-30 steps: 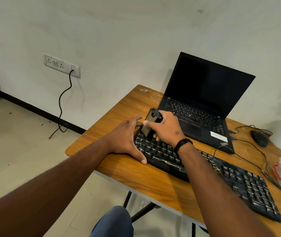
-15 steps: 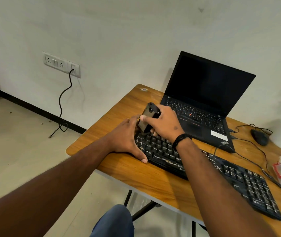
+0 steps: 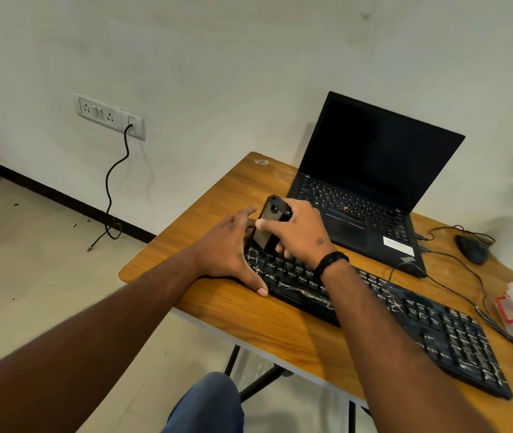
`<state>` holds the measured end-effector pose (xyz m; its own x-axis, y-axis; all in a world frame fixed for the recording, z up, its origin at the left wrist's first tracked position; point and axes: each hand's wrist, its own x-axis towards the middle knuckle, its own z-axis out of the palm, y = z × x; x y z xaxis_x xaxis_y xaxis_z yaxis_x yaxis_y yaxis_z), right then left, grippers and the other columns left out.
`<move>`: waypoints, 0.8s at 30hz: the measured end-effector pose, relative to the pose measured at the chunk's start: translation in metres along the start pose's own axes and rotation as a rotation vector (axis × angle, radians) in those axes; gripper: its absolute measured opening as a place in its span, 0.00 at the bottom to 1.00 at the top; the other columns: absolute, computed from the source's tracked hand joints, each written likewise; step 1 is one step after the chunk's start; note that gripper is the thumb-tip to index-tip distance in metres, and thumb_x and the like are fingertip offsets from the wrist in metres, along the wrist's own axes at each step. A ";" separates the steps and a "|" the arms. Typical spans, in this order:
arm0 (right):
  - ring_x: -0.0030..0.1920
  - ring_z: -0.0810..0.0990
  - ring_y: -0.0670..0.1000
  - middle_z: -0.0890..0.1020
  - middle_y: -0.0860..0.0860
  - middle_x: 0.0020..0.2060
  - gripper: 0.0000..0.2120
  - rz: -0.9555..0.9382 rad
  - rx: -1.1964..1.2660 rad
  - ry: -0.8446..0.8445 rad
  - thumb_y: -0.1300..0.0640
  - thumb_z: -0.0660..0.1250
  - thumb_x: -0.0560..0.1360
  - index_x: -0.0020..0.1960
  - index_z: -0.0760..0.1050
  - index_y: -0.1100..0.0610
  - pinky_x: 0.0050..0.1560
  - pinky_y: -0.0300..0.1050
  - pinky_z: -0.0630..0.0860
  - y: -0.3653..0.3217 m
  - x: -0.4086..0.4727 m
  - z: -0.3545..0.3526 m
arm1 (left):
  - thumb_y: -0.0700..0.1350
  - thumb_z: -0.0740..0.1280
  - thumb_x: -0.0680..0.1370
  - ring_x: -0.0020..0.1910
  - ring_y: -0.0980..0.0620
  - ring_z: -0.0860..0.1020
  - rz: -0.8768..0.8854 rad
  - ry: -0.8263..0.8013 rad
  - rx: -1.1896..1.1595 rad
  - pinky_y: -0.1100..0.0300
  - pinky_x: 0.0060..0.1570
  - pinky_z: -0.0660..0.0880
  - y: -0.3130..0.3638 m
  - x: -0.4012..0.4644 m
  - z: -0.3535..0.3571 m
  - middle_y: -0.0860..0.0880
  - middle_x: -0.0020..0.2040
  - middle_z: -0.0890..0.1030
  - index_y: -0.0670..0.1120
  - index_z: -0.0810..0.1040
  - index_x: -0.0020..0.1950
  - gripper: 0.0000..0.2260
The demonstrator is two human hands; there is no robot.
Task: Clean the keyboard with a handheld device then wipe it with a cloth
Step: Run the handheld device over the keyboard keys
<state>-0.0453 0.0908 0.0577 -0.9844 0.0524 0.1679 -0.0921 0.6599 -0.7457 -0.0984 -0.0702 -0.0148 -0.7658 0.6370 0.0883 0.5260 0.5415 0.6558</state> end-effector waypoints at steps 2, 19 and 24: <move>0.26 0.79 0.50 0.84 0.58 0.34 0.09 -0.009 0.017 -0.037 0.52 0.74 0.73 0.44 0.77 0.57 0.25 0.42 0.75 0.000 0.001 -0.007 | 0.67 0.83 0.52 0.79 0.47 0.57 -0.006 -0.004 0.001 0.47 0.77 0.61 0.000 0.000 0.000 0.48 0.81 0.58 0.53 0.42 0.82 0.71; 0.26 0.79 0.47 0.85 0.53 0.37 0.12 -0.034 -0.072 0.007 0.50 0.73 0.74 0.49 0.76 0.57 0.26 0.38 0.74 0.014 -0.016 -0.032 | 0.66 0.84 0.52 0.79 0.50 0.57 -0.003 -0.006 -0.004 0.48 0.78 0.58 -0.001 -0.001 0.000 0.51 0.79 0.62 0.53 0.43 0.82 0.70; 0.24 0.78 0.43 0.83 0.53 0.33 0.15 -0.008 -0.118 -0.002 0.49 0.72 0.74 0.53 0.73 0.57 0.25 0.35 0.72 0.021 -0.015 -0.027 | 0.67 0.83 0.52 0.79 0.49 0.57 -0.001 -0.005 -0.002 0.49 0.78 0.57 -0.002 -0.001 0.001 0.51 0.79 0.64 0.54 0.43 0.82 0.70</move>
<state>-0.0287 0.1244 0.0573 -0.9841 0.0455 0.1719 -0.0815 0.7436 -0.6636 -0.0983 -0.0714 -0.0163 -0.7647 0.6389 0.0837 0.5243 0.5414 0.6572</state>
